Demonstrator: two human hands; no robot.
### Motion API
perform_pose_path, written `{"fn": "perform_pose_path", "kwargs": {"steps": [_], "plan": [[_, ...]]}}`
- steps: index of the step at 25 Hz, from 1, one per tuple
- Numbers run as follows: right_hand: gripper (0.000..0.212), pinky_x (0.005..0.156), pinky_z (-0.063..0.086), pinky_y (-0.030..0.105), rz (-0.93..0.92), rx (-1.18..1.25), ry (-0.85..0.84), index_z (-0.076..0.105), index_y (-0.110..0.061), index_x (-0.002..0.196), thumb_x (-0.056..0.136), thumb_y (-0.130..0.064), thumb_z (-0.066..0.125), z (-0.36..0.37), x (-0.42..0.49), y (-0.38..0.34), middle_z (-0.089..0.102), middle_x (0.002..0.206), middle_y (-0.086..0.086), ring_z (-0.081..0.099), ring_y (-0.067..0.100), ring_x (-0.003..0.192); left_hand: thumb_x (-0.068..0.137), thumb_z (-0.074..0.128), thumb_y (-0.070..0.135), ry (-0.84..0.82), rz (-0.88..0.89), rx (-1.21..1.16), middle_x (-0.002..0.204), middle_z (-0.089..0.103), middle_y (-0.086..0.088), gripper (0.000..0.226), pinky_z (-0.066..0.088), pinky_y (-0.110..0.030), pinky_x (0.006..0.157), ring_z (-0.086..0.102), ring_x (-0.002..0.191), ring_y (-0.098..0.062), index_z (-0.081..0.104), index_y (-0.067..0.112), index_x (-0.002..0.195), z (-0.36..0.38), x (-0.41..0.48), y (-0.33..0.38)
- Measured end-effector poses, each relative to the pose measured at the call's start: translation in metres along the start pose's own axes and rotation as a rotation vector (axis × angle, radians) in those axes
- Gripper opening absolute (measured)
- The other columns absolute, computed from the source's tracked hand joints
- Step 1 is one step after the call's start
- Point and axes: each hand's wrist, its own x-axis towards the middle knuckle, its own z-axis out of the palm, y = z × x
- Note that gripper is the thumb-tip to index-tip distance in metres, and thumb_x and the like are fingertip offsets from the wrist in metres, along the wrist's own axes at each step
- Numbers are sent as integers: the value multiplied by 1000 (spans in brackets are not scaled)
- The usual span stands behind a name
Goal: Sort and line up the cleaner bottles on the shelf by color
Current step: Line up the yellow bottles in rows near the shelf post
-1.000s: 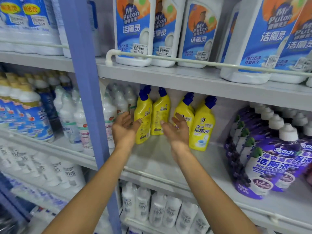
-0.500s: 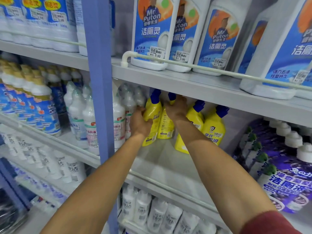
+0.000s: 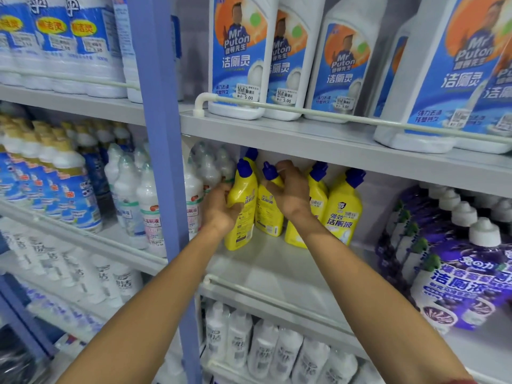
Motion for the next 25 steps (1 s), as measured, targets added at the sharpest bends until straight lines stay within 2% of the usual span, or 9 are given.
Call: {"fn": "perform_pose_path", "kwargs": {"steps": [3, 6, 8, 12, 15, 18, 21, 22, 25], "plan": [[34, 79, 52, 33, -14, 97, 0, 66, -12, 109, 84, -26, 83, -27, -21, -3, 71, 101, 4, 68, 23, 92, 80, 84, -1, -30, -10, -56, 100, 74, -10, 39, 60, -46, 87, 72, 92, -33, 61, 21, 103, -9, -20, 5], [31, 80, 53, 28, 46, 185, -51, 70, -13, 112, 86, -22, 83, -66, -40, -3, 69, 98, -2, 63, 16, 88, 80, 84, -3, -85, -14, -134, 98, 71, -12, 38, 55, -34, 79, 68, 85, -26, 62, 7, 110, -12, -36, 16], [31, 81, 51, 20, 64, 225, -124, 71, -21, 117, 88, -23, 80, -92, -58, -1, 70, 103, -9, 64, 10, 89, 79, 87, 5, -116, -15, -87, 94, 69, -6, 42, 52, -27, 71, 65, 79, -19, 62, 8, 114, -8, -49, 29], [41, 92, 52, 19, 56, 369, -249, 62, -27, 134, 94, -21, 73, -119, -85, 3, 69, 128, -8, 65, 8, 114, 68, 93, 29, -195, -22, 64, 91, 67, -3, 64, 55, -35, 77, 67, 84, -24, 62, 21, 124, 4, -68, 57], [53, 94, 53, 21, 91, 330, -261, 55, -37, 140, 92, -26, 76, -121, -102, 8, 65, 132, -17, 62, -2, 114, 62, 94, 38, -364, -139, -95, 116, 68, -5, 83, 60, -47, 91, 69, 106, -23, 57, 25, 135, -3, -59, 64], [76, 99, 56, 35, 222, 264, -163, 48, -37, 144, 77, -55, 80, -106, -121, 9, 63, 134, -16, 63, 5, 118, 86, 83, 15, -550, -130, -288, 128, 67, 2, 61, 58, -48, 96, 64, 122, -21, 55, 25, 140, -18, -43, 71], [66, 95, 58, 40, 348, 229, 9, 52, -37, 127, 73, -57, 84, -90, -130, -1, 68, 115, -18, 64, 3, 107, 97, 68, 3, -655, -82, -400, 133, 69, 1, 53, 55, -41, 91, 63, 125, -24, 53, 23, 144, -12, -41, 67], [62, 94, 57, 39, 363, 221, 53, 52, -40, 123, 73, -55, 86, -86, -131, -5, 68, 111, -19, 64, 1, 105, 96, 69, 3, -643, -61, -407, 135, 68, -1, 53, 56, -40, 90, 64, 125, -24, 53, 23, 143, -8, -42, 66], [68, 93, 55, 33, 353, 205, 109, 54, -36, 123, 68, -58, 87, -78, -130, -11, 66, 116, -17, 64, 5, 108, 89, 78, 2, -500, 23, -360, 123, 65, -5, 54, 57, -18, 75, 65, 111, -21, 54, 20, 133, 3, -43, 64]]}}
